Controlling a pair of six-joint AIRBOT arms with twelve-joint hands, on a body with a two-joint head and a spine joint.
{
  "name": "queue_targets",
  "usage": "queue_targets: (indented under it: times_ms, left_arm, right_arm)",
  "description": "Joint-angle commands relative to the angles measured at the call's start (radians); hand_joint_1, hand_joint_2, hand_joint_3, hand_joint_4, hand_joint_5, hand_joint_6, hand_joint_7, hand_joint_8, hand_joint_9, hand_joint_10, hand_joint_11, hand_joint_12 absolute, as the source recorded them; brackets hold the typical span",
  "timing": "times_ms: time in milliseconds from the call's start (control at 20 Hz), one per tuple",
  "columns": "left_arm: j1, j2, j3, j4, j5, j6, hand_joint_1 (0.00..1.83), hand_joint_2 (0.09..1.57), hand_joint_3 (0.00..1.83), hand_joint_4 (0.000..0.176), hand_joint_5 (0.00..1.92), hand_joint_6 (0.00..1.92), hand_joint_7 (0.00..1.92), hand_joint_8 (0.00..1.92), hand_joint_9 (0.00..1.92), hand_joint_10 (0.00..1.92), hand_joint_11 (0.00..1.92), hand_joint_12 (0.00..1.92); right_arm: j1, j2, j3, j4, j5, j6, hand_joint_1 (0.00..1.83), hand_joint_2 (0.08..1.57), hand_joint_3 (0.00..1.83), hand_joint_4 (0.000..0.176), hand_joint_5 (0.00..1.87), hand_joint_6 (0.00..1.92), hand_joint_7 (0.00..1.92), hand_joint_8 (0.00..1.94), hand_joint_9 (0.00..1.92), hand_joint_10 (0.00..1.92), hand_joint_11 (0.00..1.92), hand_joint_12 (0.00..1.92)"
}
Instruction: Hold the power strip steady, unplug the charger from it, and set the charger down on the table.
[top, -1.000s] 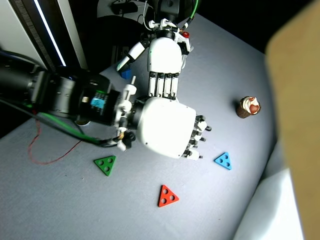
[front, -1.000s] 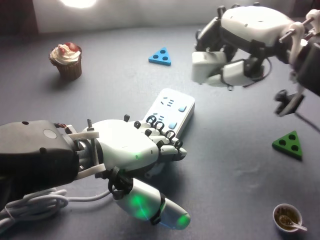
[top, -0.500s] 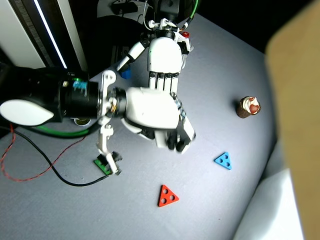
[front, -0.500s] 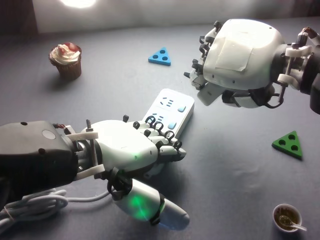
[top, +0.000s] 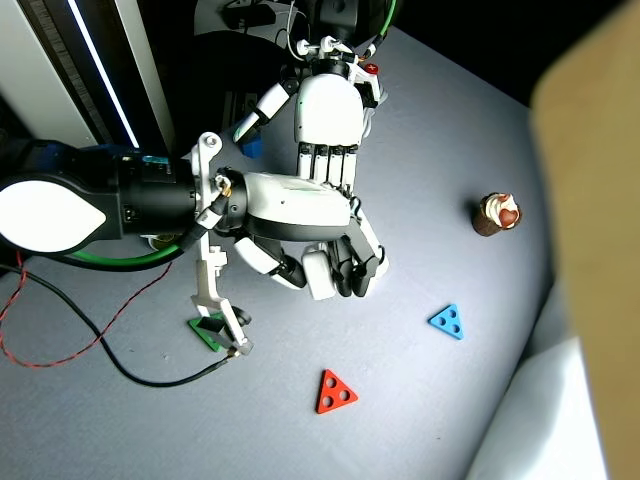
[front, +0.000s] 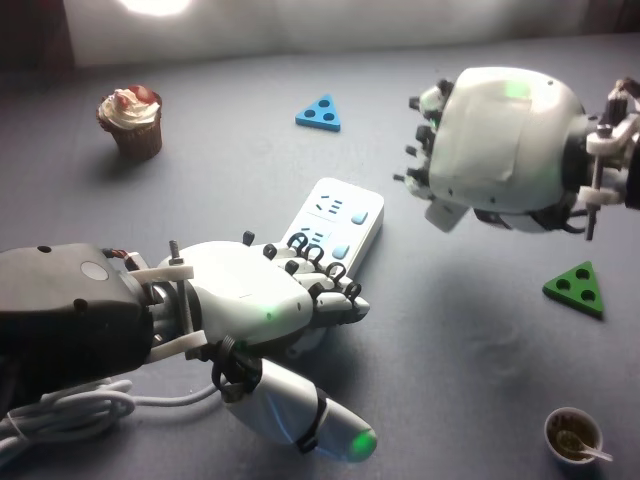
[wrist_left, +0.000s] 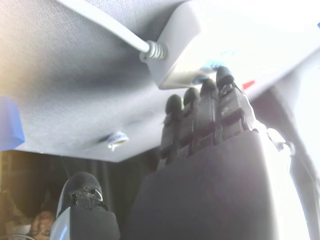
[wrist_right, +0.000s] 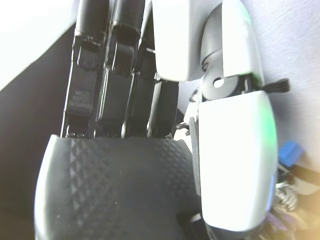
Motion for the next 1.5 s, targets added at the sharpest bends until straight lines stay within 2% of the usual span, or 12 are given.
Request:
queue_targets:
  times_ms: [0,50,150,300,350,450,650,800,850,1200,1350,1450]
  left_arm:
    - [0.007,0.003,-0.002,-0.010,-0.008,-0.011,0.00,0.92,0.00,0.000,0.16,0.01,0.17,0.00,0.18,0.01,0.08,0.22]
    - [0.007,0.003,-0.002,-0.010,-0.009,-0.011,0.00,0.92,0.00,0.000,0.15,0.00,0.17,0.00,0.18,0.01,0.08,0.22]
    - [0.007,0.003,-0.002,-0.010,-0.009,-0.011,0.00,0.93,0.00,0.000,0.15,0.00,0.16,0.00,0.18,0.00,0.07,0.22]
    - [0.006,0.003,-0.002,-0.010,-0.010,-0.011,0.00,0.93,0.00,0.000,0.14,0.00,0.16,0.00,0.18,0.00,0.07,0.21]
    - [0.006,0.003,-0.002,-0.010,-0.010,-0.011,0.00,0.93,0.00,0.000,0.15,0.00,0.16,0.00,0.18,0.00,0.07,0.21]
    - [0.006,0.003,-0.003,-0.010,-0.010,-0.011,0.02,0.94,0.00,0.000,0.12,0.00,0.13,0.00,0.14,0.00,0.04,0.19]
    - [0.005,0.003,-0.004,-0.010,-0.013,-0.012,0.03,0.93,0.00,0.000,0.12,0.00,0.14,0.00,0.14,0.00,0.05,0.20]
    - [0.005,0.003,-0.004,-0.010,-0.013,-0.012,0.01,0.93,0.00,0.000,0.12,0.00,0.13,0.00,0.13,0.00,0.04,0.19]
    - [0.005,0.003,-0.004,-0.010,-0.013,-0.012,0.00,0.93,0.00,0.000,0.11,0.00,0.11,0.00,0.11,0.00,0.03,0.18]
    - [0.005,0.005,-0.007,-0.010,-0.014,-0.015,0.01,0.94,0.00,0.000,0.09,0.00,0.09,0.00,0.08,0.00,0.01,0.17]
    - [0.001,0.011,-0.012,-0.010,-0.019,-0.017,0.00,0.96,0.01,0.000,0.09,0.00,0.09,0.00,0.08,0.00,0.01,0.17]
    - [-0.012,0.016,-0.015,-0.010,-0.021,-0.017,0.00,0.95,0.00,0.000,0.05,0.00,0.05,0.00,0.05,0.00,0.00,0.15]
  right_arm:
    - [0.003,0.012,-0.006,0.007,0.106,-0.006,1.24,1.07,0.00,0.020,1.04,0.95,1.13,0.66,1.11,0.00,0.70,0.71]
    - [-0.003,0.012,-0.007,0.007,0.106,-0.006,1.24,1.07,0.00,0.016,1.04,0.96,1.13,0.65,1.11,0.00,0.68,0.70]
    - [-0.012,0.011,-0.010,0.007,0.106,-0.006,1.18,1.07,0.00,0.000,1.07,0.82,1.06,0.03,1.07,0.00,0.66,0.71]
    - [-0.024,0.009,-0.016,0.008,0.107,-0.006,1.17,1.07,0.00,0.000,1.06,0.84,0.99,0.00,1.00,0.00,0.63,0.72]
    - [-0.027,0.011,-0.022,0.014,0.117,-0.006,1.17,1.01,0.00,0.000,0.89,0.32,0.94,0.00,0.95,0.00,0.59,0.72]
    - [-0.035,0.018,-0.042,0.020,0.133,-0.007,1.06,0.97,0.00,0.000,0.65,0.00,0.68,0.00,0.66,0.00,0.36,0.71]
    - [-0.043,0.020,-0.057,0.053,0.136,-0.007,0.84,0.89,0.00,0.000,0.26,0.00,0.32,0.00,0.34,0.00,0.10,0.60]
    - [-0.044,0.037,-0.074,0.130,0.131,-0.007,0.79,0.84,0.00,0.000,0.17,0.00,0.22,0.00,0.23,0.00,0.01,0.57]
    - [-0.044,0.045,-0.081,0.156,0.128,-0.007,0.71,0.79,0.00,0.000,0.08,0.00,0.12,0.00,0.13,0.00,0.00,0.38]
    - [0.016,0.186,-0.193,0.403,0.060,0.039,0.50,0.74,0.00,0.000,0.00,0.00,0.06,0.00,0.07,0.00,0.00,0.28]
    - [0.046,0.266,-0.257,0.546,-0.056,0.043,0.45,0.77,0.00,0.000,0.00,0.00,0.05,0.01,0.05,0.00,0.01,0.05]
    - [0.048,0.318,-0.289,0.655,-0.129,0.043,0.44,0.76,0.00,0.000,0.02,0.01,0.06,0.01,0.07,0.01,0.05,0.07]
